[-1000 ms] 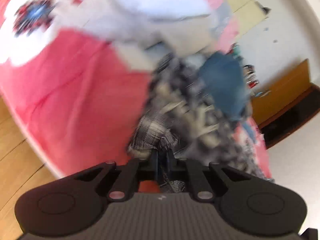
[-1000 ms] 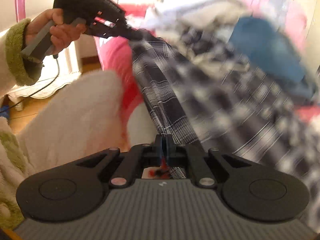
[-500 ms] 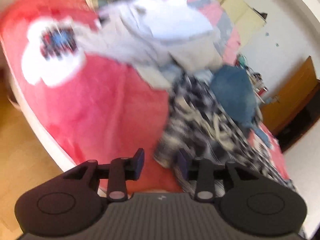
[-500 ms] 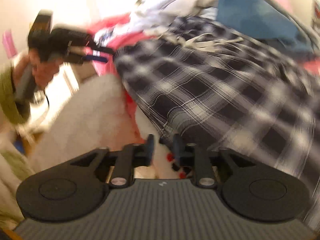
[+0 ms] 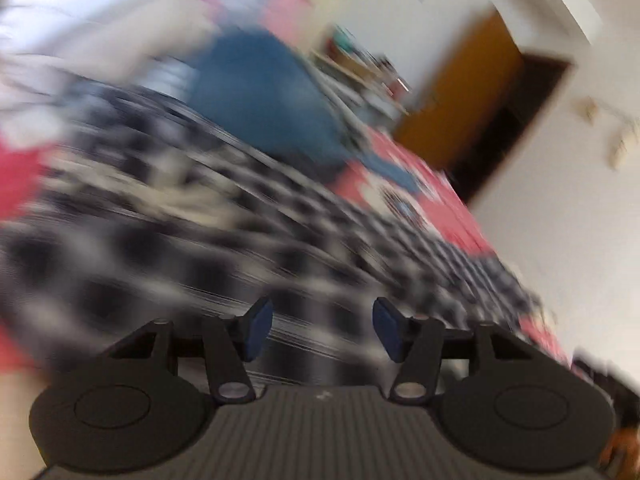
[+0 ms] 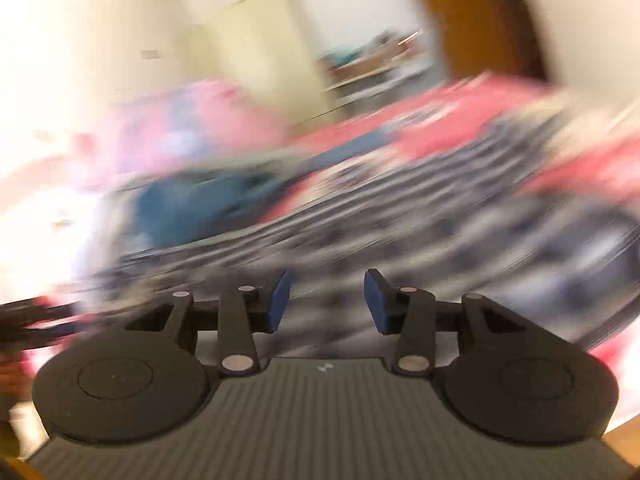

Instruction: Fold clothes

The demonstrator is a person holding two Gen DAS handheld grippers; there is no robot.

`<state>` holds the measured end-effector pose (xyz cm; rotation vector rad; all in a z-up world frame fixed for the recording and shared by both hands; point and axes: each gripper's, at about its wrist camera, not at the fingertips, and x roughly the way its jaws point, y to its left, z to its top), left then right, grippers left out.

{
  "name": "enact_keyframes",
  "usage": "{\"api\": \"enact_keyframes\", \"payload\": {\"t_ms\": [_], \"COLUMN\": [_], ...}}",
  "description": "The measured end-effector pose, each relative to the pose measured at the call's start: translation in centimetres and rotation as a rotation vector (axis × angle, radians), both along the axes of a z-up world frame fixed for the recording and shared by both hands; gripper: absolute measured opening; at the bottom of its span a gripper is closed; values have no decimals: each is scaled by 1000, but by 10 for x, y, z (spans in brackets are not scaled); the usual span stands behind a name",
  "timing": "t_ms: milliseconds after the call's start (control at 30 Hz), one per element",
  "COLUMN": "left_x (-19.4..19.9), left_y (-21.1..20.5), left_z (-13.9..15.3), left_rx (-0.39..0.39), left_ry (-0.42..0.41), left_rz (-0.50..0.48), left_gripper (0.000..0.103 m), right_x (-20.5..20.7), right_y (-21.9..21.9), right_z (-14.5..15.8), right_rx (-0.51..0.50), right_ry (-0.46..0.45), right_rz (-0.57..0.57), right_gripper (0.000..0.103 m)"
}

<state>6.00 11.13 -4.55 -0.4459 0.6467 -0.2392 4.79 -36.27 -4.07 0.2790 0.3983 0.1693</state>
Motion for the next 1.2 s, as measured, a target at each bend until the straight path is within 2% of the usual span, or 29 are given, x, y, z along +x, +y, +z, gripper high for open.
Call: {"api": "enact_keyframes", "payload": {"t_ms": [67, 100, 200, 300, 500, 600, 700, 733, 767, 867, 933, 1033, 1100, 1200], "left_x": [15, 21, 38, 56, 74, 74, 76, 77, 77, 78, 79, 78, 78, 77], "left_y": [-37, -52, -89, -117, -140, -139, -139, -139, -139, -139, -140, -142, -143, -145], "left_z": [-4, -5, -9, -17, -36, -37, -39, -39, -40, -41, -40, -40, -40, -40], "left_rx": [51, 69, 105, 139, 195, 205, 201, 198, 195, 188, 192, 204, 212, 224], "left_ry": [0, -3, -4, 20, 67, 68, 70, 72, 73, 77, 78, 76, 74, 71], "left_rz": [-82, -116, -195, -236, -246, -245, -237, -233, -228, -216, -215, -216, -215, -214], "left_gripper": [56, 56, 56, 56, 56, 56, 56, 56, 56, 56, 56, 56, 56, 56], "right_x": [21, 36, 86, 133, 217, 240, 242, 237, 232, 216, 202, 185, 180, 182], "right_y": [-38, -59, -111, -131, -120, -124, -122, -118, -114, -107, -115, -142, -159, -171], "right_z": [10, 12, 10, 4, -20, -36, -45, -45, -45, -37, -21, -1, -1, -6], "right_rx": [-74, -79, -27, -16, -82, -112, -100, -114, -132, -179, -173, -121, -111, -107], "right_ry": [-9, 6, 96, 162, 304, 386, 428, 417, 404, 344, 237, 105, 82, 99], "right_rz": [-102, -130, -135, -37, 151, 208, 291, 315, 321, 286, 213, 34, -60, -130], "right_gripper": [53, 54, 54, 55, 56, 56, 53, 36, 4, 3, 3, 3, 3, 3]}}
